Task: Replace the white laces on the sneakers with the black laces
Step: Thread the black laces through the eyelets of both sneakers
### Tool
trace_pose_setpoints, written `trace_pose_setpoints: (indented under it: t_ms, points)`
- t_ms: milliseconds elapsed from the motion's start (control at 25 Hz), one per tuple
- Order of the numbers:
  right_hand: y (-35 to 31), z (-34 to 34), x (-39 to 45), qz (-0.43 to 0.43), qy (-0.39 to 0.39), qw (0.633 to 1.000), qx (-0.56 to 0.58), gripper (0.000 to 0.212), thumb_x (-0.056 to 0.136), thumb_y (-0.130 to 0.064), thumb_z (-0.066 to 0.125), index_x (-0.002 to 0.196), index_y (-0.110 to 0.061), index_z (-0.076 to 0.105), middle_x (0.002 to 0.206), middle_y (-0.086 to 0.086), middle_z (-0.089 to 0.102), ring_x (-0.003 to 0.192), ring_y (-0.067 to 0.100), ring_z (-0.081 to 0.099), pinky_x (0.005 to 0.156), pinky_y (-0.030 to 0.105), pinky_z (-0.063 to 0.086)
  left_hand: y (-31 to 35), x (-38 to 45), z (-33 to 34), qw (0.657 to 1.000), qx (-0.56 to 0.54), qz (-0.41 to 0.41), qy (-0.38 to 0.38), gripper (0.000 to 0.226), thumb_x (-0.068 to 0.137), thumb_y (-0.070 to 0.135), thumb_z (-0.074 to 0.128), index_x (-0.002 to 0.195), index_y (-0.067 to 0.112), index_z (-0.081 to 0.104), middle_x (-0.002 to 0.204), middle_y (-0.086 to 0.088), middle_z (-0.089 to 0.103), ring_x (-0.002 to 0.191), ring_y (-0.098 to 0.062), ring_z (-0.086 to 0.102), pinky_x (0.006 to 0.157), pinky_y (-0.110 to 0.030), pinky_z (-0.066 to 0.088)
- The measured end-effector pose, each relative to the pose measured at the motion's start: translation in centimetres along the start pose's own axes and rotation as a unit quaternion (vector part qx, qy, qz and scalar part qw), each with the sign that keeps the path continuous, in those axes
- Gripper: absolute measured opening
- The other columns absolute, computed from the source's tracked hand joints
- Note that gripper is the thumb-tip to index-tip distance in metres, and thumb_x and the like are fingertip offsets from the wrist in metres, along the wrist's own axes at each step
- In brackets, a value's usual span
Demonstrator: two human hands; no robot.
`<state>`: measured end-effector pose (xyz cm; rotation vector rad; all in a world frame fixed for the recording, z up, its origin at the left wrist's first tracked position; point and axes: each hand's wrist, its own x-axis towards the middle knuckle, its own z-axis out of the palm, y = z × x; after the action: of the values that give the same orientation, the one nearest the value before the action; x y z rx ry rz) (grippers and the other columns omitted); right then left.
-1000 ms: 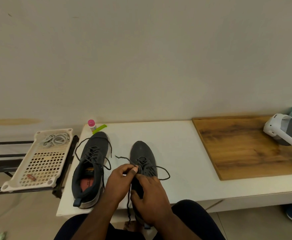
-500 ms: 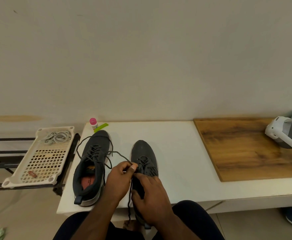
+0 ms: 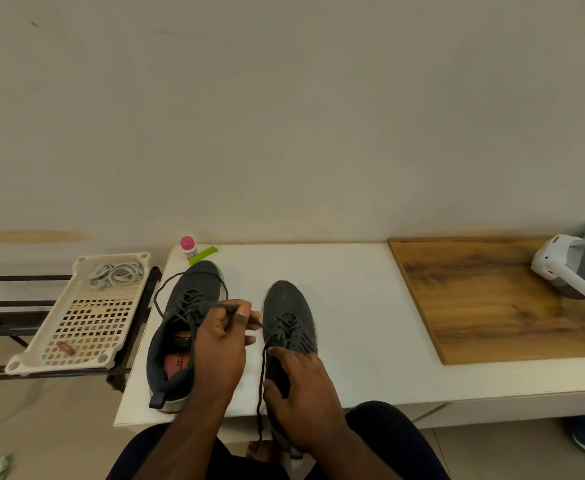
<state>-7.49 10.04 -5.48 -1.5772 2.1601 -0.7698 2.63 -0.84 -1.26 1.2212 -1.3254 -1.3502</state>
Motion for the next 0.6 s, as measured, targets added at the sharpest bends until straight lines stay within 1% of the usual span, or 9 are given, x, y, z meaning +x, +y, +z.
trace_pose_setpoints:
  t_ms: [80, 160, 200, 280, 360, 400, 480, 560, 600]
  points:
    - [0.1, 0.0, 0.0, -0.002, 0.002, 1.0, 0.002, 0.048, 0.092, -0.047, 0.049, 0.14, -0.041, 0.042, 0.135, -0.021, 0.052, 0.121, 0.003, 0.04, 0.098, 0.015, 0.03, -0.1, 0.0, -0.6, 0.999, 0.013, -0.041, 0.028, 0.019, 0.1, 0.024, 0.055, 0.089, 0.013, 0.066, 0.077, -0.004, 0.073, 0.068, -0.015, 0.07, 0.057, -0.029, 0.052]
    - [0.1, -0.1, 0.0, -0.003, -0.002, 1.0, 0.001, 0.049, 0.092, -0.047, 0.049, 0.141, -0.041, 0.042, 0.135, -0.021, 0.051, 0.121, 0.003, 0.039, 0.099, 0.015, 0.03, -0.3, 0.3, -1.4, 0.99, 0.056, -0.12, 0.048, 0.024, 0.1, 0.024, 0.053, 0.086, 0.008, 0.066, 0.071, -0.007, 0.071, 0.057, -0.016, 0.066, 0.051, -0.027, 0.046]
    - [0.1, -0.2, 0.0, -0.008, -0.004, 1.0, 0.003, 0.05, 0.092, -0.047, 0.05, 0.141, -0.041, 0.041, 0.136, -0.021, 0.051, 0.122, 0.003, 0.039, 0.1, 0.015, 0.03, -0.3, 0.4, -1.9, 0.981, 0.089, -0.171, 0.037, 0.023, 0.099, 0.02, 0.052, 0.087, 0.005, 0.064, 0.071, -0.009, 0.069, 0.054, -0.017, 0.063, 0.048, -0.025, 0.043]
    - [0.1, -0.3, -0.1, -0.01, -0.002, 0.999, 0.031, 0.049, 0.092, -0.049, 0.052, 0.139, -0.041, 0.043, 0.132, -0.022, 0.05, 0.12, 0.001, 0.04, 0.101, 0.016, 0.033, -0.2, -0.3, -2.7, 0.941, 0.183, -0.28, -0.055, 0.02, 0.097, 0.015, 0.052, 0.089, -0.001, 0.061, 0.069, -0.01, 0.066, 0.045, -0.017, 0.056, 0.042, -0.021, 0.037]
    - [0.1, -0.6, -0.1, 0.017, 0.045, 0.994, 0.096, 0.036, 0.092, -0.047, 0.058, 0.126, -0.04, 0.048, 0.12, -0.023, 0.052, 0.11, -0.003, 0.048, 0.095, 0.019, 0.043, -0.1, -1.3, -3.6, 0.877, 0.299, -0.327, -0.184, 0.026, 0.095, 0.02, 0.056, 0.095, -0.005, 0.061, 0.065, -0.011, 0.065, 0.038, -0.016, 0.051, 0.041, -0.019, 0.035]
    - [0.2, -0.7, 0.1, 0.042, 0.085, 0.987, 0.128, 0.029, 0.091, -0.042, 0.062, 0.118, -0.039, 0.05, 0.113, -0.021, 0.053, 0.103, -0.001, 0.052, 0.09, 0.023, 0.048, 0.1, -1.6, -4.0, 0.848, 0.345, -0.333, -0.227, 0.031, 0.095, 0.026, 0.06, 0.095, -0.005, 0.062, 0.064, -0.01, 0.066, 0.037, -0.014, 0.05, 0.04, -0.018, 0.036]
    - [0.6, -1.2, 0.6, 0.088, 0.131, 0.975, 0.153, 0.032, 0.088, -0.031, 0.068, 0.111, -0.039, 0.048, 0.105, -0.018, 0.052, 0.098, 0.001, 0.054, 0.086, 0.025, 0.051, 0.6, -1.7, -4.7, 0.81, 0.438, -0.302, -0.248, 0.039, 0.088, 0.039, 0.069, 0.093, 0.002, 0.06, 0.069, -0.006, 0.066, 0.045, -0.012, 0.054, 0.045, -0.019, 0.042]
    - [1.2, -1.4, 1.0, 0.101, 0.102, 0.98, 0.14, 0.04, 0.083, -0.028, 0.071, 0.114, -0.038, 0.048, 0.109, -0.017, 0.048, 0.103, 0.003, 0.05, 0.09, 0.022, 0.048, 0.6, -1.7, -4.7, 0.769, 0.552, -0.225, -0.232, 0.054, 0.077, 0.044, 0.078, 0.107, 0.01, 0.05, 0.09, -0.003, 0.065, 0.074, -0.015, 0.063, 0.065, -0.024, 0.051]
    - [1.5, -1.4, 1.1, 0.104, 0.08, 0.983, 0.127, 0.042, 0.082, -0.028, 0.07, 0.117, -0.036, 0.049, 0.112, -0.016, 0.047, 0.106, 0.003, 0.048, 0.092, 0.021, 0.045, 0.5, -1.9, -4.4, 0.76, 0.584, -0.188, -0.214, 0.064, 0.074, 0.044, 0.08, 0.115, 0.013, 0.043, 0.1, -0.001, 0.062, 0.089, -0.018, 0.063, 0.076, -0.028, 0.053]
